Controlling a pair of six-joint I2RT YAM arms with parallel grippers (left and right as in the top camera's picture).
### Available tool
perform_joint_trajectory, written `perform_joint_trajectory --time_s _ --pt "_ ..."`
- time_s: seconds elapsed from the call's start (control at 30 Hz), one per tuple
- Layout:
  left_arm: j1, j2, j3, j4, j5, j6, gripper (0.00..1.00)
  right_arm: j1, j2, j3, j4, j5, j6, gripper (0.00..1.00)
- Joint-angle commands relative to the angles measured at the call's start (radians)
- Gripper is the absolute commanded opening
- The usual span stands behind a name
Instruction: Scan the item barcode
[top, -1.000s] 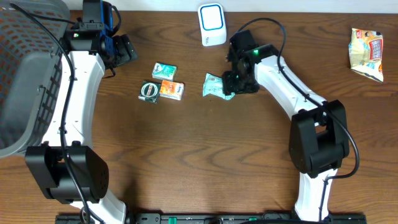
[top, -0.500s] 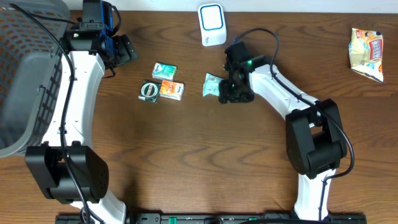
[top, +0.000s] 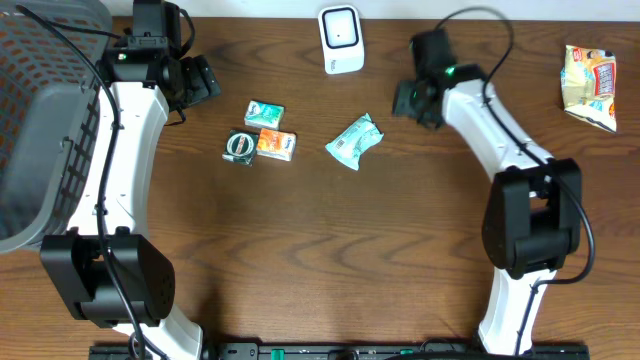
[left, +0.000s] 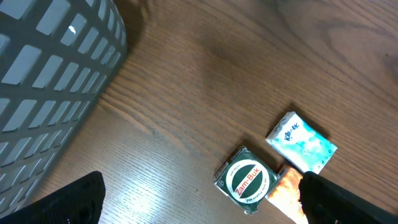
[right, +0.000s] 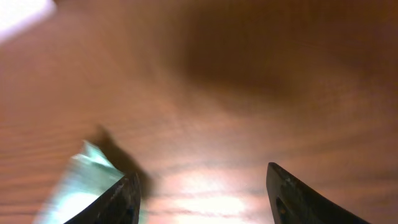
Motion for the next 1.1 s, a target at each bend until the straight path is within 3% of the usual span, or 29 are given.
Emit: perform_joint_trajectory --time_s 0.0,0.1,0.17,0.2,0.3,0.33,0.5,0.7,0.93,1.07 --pt "0.0 0.006 0.006 0.0 -0.012 0.005 0.98 -0.01 -0.024 0.061 -0.009 -0.257 -0.048 0.59" --pt "0.0 0.006 0.006 0.0 -0.012 0.006 0.98 -0.004 -0.022 0.056 -0.087 -0.42 -0.05 0.55" --pt "0.0 0.006 0.006 0.0 -0.012 0.006 0.98 0.013 -0.021 0.038 -0.14 -0.427 -0.05 0.51" --pt "0.0 0.006 0.006 0.0 -0.012 0.006 0.98 0.022 -0.021 0.027 -0.158 -0.417 -0.05 0.48" --pt "0.0 0.006 0.006 0.0 -0.012 0.006 0.98 0.061 -0.021 -0.026 -0.156 -0.354 -0.028 0.24" --pt "0.0 0.006 0.006 0.0 -0.012 0.006 0.98 0.074 -0.021 -0.043 -0.146 -0.317 -0.008 0.23" --pt "0.0 0.006 0.006 0.0 -0.012 0.006 0.98 0.126 -0.021 -0.154 -0.016 -0.133 0.128 0.24" --pt "0.0 0.006 0.006 0.0 -0.012 0.006 0.98 0.134 -0.016 -0.232 0.126 -0.036 0.163 0.28" --pt "0.0 0.006 0.006 0.0 -0.012 0.006 0.98 0.112 0.003 -0.235 0.359 -0.004 0.118 0.33" --pt "0.0 0.006 0.006 0.0 -0.012 0.006 0.98 0.09 0.003 -0.208 0.481 -0.134 0.037 0.39"
